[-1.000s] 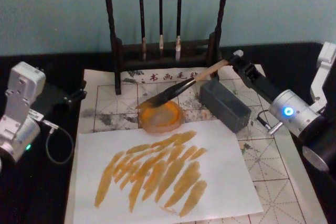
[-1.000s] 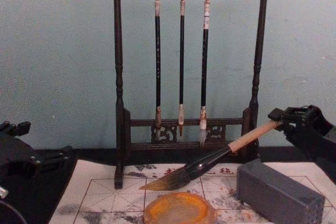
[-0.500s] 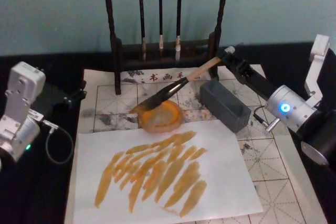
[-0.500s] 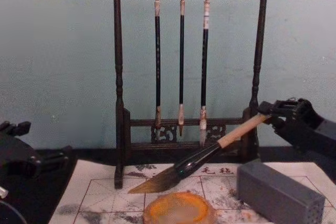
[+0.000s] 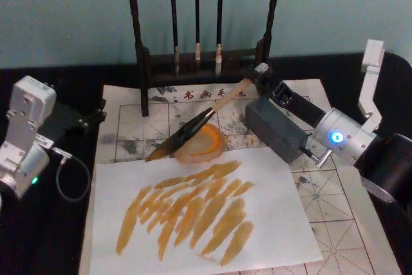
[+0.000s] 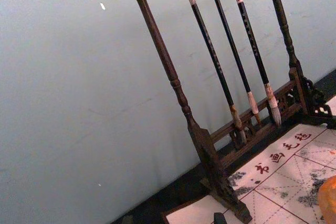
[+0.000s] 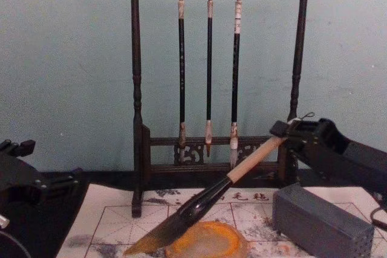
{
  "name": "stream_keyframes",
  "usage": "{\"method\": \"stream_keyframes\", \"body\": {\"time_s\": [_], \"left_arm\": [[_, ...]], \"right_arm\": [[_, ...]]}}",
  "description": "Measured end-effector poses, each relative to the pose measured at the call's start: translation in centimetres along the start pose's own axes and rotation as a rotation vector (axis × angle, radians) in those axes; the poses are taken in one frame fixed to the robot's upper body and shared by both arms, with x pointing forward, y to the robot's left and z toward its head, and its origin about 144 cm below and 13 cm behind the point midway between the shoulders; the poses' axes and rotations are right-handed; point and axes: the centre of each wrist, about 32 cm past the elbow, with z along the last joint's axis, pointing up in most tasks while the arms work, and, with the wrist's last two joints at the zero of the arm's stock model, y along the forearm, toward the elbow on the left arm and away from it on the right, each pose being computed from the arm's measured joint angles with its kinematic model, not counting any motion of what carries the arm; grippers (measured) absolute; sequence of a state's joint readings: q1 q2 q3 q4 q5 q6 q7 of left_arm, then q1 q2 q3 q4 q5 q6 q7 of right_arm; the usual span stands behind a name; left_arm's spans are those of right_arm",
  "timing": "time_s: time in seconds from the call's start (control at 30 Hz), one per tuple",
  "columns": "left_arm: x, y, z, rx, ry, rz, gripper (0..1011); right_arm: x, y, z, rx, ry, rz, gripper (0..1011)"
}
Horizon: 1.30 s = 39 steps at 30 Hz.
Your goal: Pick up the brush from the inkstone, write on the paper, then place the brush back to its original position.
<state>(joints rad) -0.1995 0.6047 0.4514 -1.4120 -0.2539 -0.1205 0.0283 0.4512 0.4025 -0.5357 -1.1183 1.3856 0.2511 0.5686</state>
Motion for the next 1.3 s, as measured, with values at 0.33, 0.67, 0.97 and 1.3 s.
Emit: {"method": "stream_keyframes", "body": {"time_s": [0.33,0.67,0.97,1.3], "left_arm": [[0.0,0.0,0.0,0.000,0.000,0.000,1001],[0.0,0.0,0.0,0.000,0.000,0.000,1001],[0.0,0.0,0.0,0.000,0.000,0.000,1001],[0.0,0.0,0.0,0.000,0.000,0.000,1001]], "right_arm": [[-0.3,0.8,-0.5,-0.051,-0.068,0.020,195],[-0.7,1.6,-1.1,-0.085,-0.150,0.047,195],[-1.0,2.3,-1.4,-0.106,-0.209,0.070,195],[-1.3,2.8,-1.9,-0.121,-0.240,0.084,195]]}}
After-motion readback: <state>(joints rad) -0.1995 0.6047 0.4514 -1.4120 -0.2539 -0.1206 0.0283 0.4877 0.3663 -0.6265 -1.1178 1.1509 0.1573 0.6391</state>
